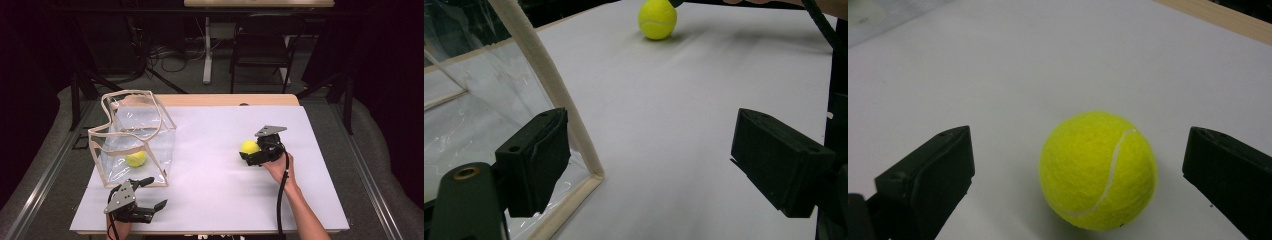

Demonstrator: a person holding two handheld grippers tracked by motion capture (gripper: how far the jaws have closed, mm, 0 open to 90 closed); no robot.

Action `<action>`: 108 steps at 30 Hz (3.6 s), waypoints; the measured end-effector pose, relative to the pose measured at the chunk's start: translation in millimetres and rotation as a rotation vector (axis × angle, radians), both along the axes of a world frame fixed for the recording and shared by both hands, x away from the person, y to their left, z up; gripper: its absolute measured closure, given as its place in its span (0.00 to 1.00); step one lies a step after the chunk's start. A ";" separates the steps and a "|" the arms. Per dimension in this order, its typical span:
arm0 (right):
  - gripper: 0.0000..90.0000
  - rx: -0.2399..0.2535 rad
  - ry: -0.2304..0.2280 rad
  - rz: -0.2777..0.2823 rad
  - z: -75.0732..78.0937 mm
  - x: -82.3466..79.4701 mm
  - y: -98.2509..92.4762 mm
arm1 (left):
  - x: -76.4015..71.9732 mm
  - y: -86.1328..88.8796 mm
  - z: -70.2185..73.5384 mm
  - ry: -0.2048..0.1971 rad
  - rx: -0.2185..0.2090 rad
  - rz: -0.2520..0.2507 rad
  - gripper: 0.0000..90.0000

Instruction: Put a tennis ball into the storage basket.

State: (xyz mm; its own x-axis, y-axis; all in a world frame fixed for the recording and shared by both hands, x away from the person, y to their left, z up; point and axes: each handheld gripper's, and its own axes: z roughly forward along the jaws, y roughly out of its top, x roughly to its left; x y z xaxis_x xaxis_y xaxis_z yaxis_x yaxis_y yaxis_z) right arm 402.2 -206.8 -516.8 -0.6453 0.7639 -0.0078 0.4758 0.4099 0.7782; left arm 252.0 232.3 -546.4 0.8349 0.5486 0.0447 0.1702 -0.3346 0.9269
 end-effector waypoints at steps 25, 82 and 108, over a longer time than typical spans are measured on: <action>0.10 0.007 0.065 -0.017 -19.0 12.5 0.1 | 0.2 -0.1 -0.3 -0.002 -0.001 0.007 0.18; 0.29 -0.055 0.003 -0.034 7.3 1.0 5.2 | -1.5 1.1 0.2 -0.005 0.002 0.016 0.18; 0.29 -0.066 -0.046 -0.007 40.4 -6.5 12.9 | -2.2 1.3 0.6 -0.010 0.001 0.008 0.18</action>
State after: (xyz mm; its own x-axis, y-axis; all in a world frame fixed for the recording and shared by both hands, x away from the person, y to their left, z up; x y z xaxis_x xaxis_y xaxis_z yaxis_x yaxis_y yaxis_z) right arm 395.7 -193.9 -476.4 -0.6375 0.7654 -0.0879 0.4437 0.4580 0.7703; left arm 249.8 233.6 -545.7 0.8302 0.5550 0.0533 0.1637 -0.3341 0.9282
